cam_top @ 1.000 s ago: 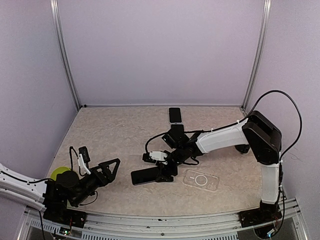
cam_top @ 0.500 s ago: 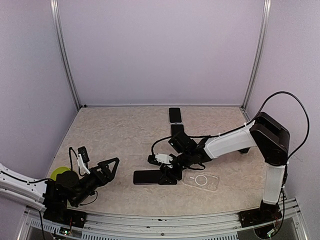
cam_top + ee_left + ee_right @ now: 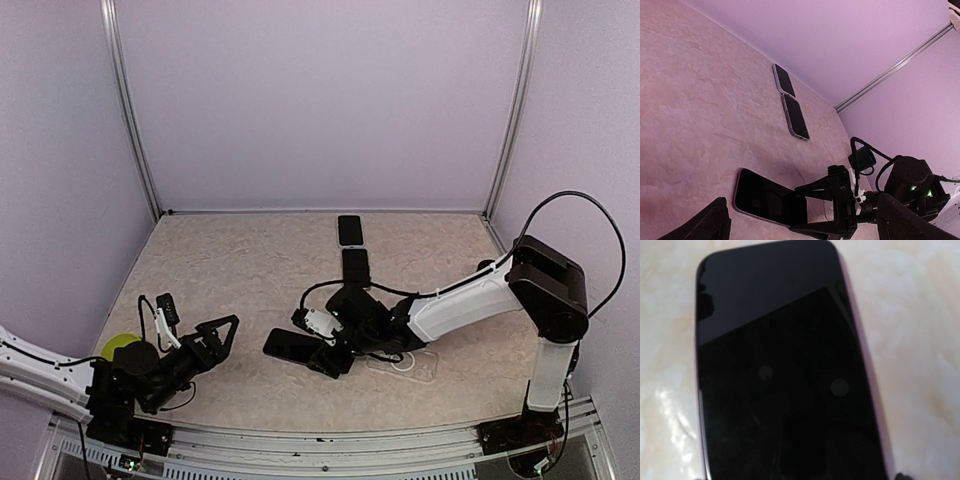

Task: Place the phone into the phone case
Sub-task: Move the phone to the center of the board, then pick up the phone at the center of the board.

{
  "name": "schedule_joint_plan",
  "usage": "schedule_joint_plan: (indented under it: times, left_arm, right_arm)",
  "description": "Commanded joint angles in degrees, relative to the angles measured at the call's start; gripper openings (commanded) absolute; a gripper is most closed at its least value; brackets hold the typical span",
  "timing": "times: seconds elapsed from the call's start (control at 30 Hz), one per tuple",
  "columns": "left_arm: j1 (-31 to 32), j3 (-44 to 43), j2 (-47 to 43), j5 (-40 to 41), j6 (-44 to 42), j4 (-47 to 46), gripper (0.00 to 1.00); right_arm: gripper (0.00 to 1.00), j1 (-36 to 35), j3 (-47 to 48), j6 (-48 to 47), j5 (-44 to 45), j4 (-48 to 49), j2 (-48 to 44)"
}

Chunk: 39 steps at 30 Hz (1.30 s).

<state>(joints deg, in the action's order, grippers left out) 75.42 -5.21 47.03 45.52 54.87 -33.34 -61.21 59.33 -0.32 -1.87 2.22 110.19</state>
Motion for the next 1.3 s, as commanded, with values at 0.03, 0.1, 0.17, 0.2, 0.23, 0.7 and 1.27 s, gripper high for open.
schedule_joint_plan:
  times: [0.03, 0.1, 0.17, 0.2, 0.23, 0.7, 1.27]
  left_arm:
    - [0.3, -2.1, 1.0, 1.3, 1.0, 2.1, 0.99]
    - [0.3, -2.7, 1.6, 1.8, 1.7, 3.0, 0.99]
    - [-0.1, -3.1, 2.2, 1.6, 2.6, 3.7, 0.99]
    - [-0.4, -3.2, 2.7, 1.3, 2.8, 3.7, 0.99]
    - [-1.0, -3.3, 2.9, 0.7, 3.1, 3.9, 0.99]
    - [-10.6, -5.1, 6.3, -12.7, 2.4, 5.1, 0.99]
    - [-15.9, -8.2, 17.1, -26.0, 0.0, 0.6, 0.99]
  right_arm:
    - [0.5, -1.9, -4.9, 6.9, 10.4, 2.1, -0.5]
    - [0.5, -2.4, -5.9, 7.9, 11.9, 4.1, -0.8]
    - [0.5, -2.6, -6.8, 8.3, 12.5, 6.1, -1.3]
    - [0.5, -2.7, -7.4, 8.3, 12.4, 7.1, -1.6]
    - [0.5, -2.8, -7.8, 8.3, 12.4, 8.0, -2.1]
    - [0.49, -2.9, -16.3, 8.1, 9.5, 20.8, -8.6]
    - [0.48, -3.7, -17.6, 5.7, 7.0, 24.8, -11.2]
